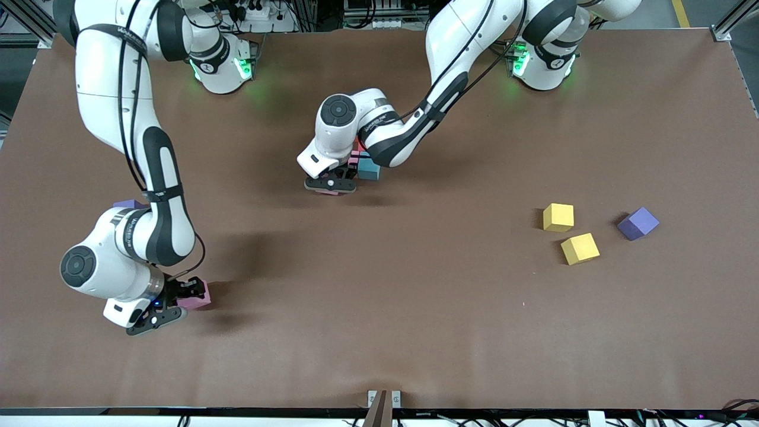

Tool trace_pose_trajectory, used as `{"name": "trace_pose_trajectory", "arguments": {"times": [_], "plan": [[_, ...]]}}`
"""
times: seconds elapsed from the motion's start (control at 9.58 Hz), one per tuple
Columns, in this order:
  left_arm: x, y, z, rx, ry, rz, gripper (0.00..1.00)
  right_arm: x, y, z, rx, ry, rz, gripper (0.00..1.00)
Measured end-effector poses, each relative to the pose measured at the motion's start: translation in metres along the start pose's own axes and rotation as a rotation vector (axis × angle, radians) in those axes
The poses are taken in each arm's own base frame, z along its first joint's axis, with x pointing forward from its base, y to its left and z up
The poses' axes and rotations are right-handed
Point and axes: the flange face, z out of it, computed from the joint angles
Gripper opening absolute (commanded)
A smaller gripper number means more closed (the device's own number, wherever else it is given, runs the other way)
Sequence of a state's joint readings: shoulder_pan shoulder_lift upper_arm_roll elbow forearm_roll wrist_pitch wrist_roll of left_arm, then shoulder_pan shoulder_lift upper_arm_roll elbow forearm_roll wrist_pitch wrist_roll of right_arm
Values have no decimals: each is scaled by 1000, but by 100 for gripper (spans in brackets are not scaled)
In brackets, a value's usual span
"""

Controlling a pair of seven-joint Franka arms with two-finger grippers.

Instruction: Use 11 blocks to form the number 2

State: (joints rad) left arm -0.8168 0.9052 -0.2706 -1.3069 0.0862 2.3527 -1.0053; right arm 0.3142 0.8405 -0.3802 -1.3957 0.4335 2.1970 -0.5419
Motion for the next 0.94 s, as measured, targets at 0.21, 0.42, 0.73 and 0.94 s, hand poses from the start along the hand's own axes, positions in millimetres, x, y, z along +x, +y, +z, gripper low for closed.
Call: {"name": "trace_pose_trajectory", "arguments": {"times": [0.21, 0.42, 0.73, 0.94], "plan": [[-1, -2, 8, 8, -7, -1, 0, 2, -15, -2, 5, -26, 25, 22], [-4, -2, 12, 11, -11, 4, 43, 4, -29, -12, 8, -53, 52, 22], [-8, 5, 10, -11, 3, 15, 100, 9, -47, -35, 18, -53, 99, 23], [-4, 5, 8, -15, 27, 52, 100, 9, -48, -44, 22, -45, 106, 23]]}}
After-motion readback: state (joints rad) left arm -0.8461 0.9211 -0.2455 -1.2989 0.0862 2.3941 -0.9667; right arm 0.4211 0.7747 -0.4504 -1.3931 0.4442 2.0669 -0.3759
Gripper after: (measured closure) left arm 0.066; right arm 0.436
